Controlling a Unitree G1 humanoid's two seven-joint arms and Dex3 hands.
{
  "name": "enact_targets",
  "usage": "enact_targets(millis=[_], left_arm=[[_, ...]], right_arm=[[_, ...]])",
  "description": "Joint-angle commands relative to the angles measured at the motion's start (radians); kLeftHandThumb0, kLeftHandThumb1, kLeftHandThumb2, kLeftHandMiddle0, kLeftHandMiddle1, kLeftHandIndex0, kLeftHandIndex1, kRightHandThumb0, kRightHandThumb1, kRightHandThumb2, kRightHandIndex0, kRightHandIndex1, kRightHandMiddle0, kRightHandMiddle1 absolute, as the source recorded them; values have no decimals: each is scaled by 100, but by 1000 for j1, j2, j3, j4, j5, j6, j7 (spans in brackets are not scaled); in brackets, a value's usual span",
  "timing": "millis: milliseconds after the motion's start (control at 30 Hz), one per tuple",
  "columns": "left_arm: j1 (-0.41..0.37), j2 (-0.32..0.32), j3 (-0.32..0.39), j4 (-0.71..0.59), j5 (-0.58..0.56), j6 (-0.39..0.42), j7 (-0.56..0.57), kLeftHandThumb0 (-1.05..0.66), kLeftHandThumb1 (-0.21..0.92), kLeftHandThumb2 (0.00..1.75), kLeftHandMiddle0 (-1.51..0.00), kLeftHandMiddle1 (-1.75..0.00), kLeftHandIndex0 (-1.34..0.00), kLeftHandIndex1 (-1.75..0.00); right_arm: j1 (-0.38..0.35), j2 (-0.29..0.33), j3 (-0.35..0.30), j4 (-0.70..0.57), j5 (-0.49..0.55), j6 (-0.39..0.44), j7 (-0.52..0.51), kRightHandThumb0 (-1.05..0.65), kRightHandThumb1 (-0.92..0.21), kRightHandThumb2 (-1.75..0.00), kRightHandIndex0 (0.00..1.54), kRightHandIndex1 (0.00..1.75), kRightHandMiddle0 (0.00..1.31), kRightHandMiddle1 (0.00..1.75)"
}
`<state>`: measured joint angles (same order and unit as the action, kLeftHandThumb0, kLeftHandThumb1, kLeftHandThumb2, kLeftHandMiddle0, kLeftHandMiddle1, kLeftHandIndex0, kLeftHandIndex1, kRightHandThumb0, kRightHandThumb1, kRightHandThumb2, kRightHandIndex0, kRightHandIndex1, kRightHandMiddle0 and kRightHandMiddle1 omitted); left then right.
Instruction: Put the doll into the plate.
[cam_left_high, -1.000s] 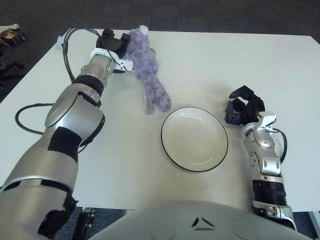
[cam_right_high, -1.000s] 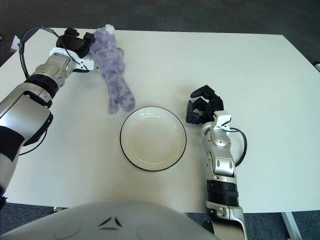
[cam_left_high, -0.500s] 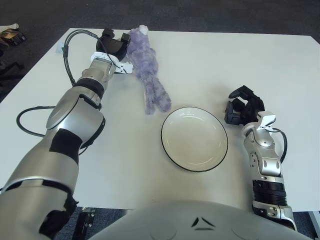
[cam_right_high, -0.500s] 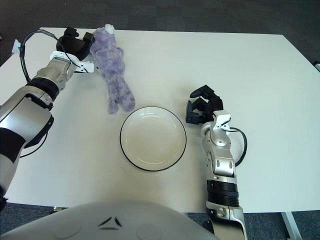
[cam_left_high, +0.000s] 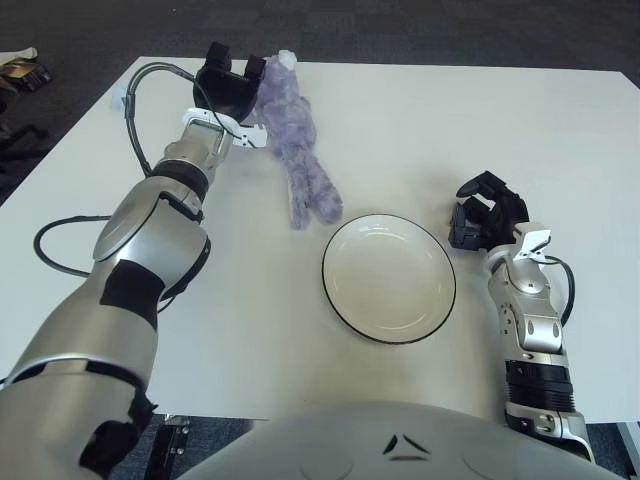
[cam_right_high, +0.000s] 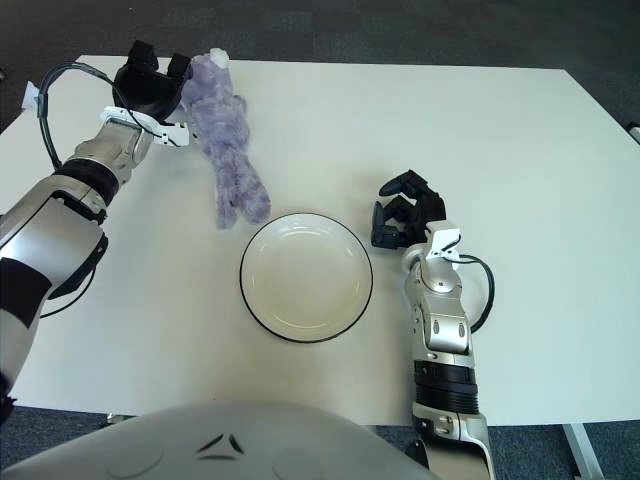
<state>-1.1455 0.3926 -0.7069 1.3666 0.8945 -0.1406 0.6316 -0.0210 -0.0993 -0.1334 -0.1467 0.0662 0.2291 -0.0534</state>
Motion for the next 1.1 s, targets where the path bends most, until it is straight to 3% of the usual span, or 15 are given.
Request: enact_targets(millis=[0, 167, 533, 867, 1067], left_arm=[[19, -5, 10, 0, -4, 7, 11, -31, 20, 110, 0, -111, 0, -110], [17, -6, 23, 1, -20, -2, -24, -33, 17, 110, 0, -82, 0, -97], [15, -11, 40, -2, -31, 9, -86, -38, 18, 104, 0, -52, 0, -73], [12, -19, 26, -2, -15, 47, -120, -57, 33, 87, 0, -27, 0, -55], [8, -26, 22, 3, -12, 62, -144, -55, 29, 88, 0, -11, 0, -49]], right_arm=[[26, -1, -1, 30, 2, 48, 11, -1, -6, -156, 80, 175, 67, 157], [25, -2, -3, 33, 2, 44, 16, -1, -5, -157, 80, 175, 67, 158], [25, -2, -7, 37, 9, 39, 31, -1, -5, -158, 80, 175, 66, 161], [25, -3, -13, 39, 11, 37, 49, -1, -5, -158, 80, 175, 66, 160], [24, -5, -12, 42, 4, 37, 53, -1, -4, -159, 81, 175, 67, 160]])
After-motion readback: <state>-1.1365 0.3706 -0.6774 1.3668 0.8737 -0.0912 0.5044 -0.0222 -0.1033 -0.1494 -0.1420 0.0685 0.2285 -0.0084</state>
